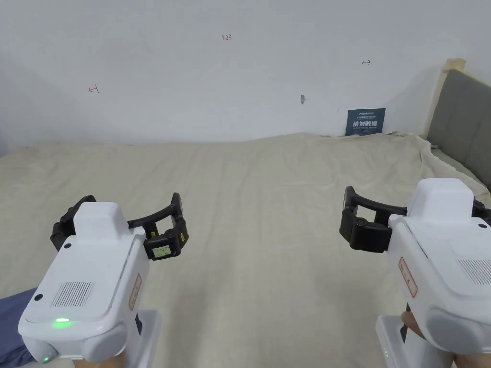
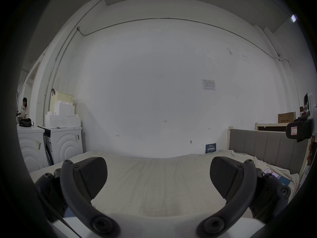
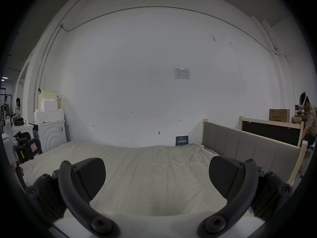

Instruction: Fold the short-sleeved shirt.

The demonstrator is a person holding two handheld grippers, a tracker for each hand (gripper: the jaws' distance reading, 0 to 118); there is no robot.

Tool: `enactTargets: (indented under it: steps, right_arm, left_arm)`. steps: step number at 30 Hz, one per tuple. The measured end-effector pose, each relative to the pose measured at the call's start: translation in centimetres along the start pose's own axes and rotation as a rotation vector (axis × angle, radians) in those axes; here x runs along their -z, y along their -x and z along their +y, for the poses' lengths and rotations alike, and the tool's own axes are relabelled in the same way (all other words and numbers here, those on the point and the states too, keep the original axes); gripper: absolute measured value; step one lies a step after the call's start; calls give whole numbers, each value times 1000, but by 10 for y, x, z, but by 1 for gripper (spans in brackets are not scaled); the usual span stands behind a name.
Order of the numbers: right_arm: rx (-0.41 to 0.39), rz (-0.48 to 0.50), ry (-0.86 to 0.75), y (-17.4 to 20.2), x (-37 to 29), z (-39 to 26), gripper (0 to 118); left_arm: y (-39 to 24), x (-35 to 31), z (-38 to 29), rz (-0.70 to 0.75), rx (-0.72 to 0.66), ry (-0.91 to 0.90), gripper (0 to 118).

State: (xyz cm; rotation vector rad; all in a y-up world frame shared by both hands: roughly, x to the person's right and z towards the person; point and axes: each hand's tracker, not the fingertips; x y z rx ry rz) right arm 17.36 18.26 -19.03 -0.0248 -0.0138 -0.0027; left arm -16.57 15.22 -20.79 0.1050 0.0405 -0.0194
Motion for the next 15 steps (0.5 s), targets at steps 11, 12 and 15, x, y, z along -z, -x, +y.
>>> enactTargets:
  steps: [11,12,15]
  right_arm:
    - [-4,1,-9,-1,-1,-1,118]
    - [-4,0,-8,-1,-1,-1,118]
    - [-6,2,-8,-2,0,-2,118]
  left_arm:
    - [-1,0,0,-5,-1,1,118]
    - [-1,0,0,-4,-2,0,118]
    - [-1,1,0,-3,4,2,118]
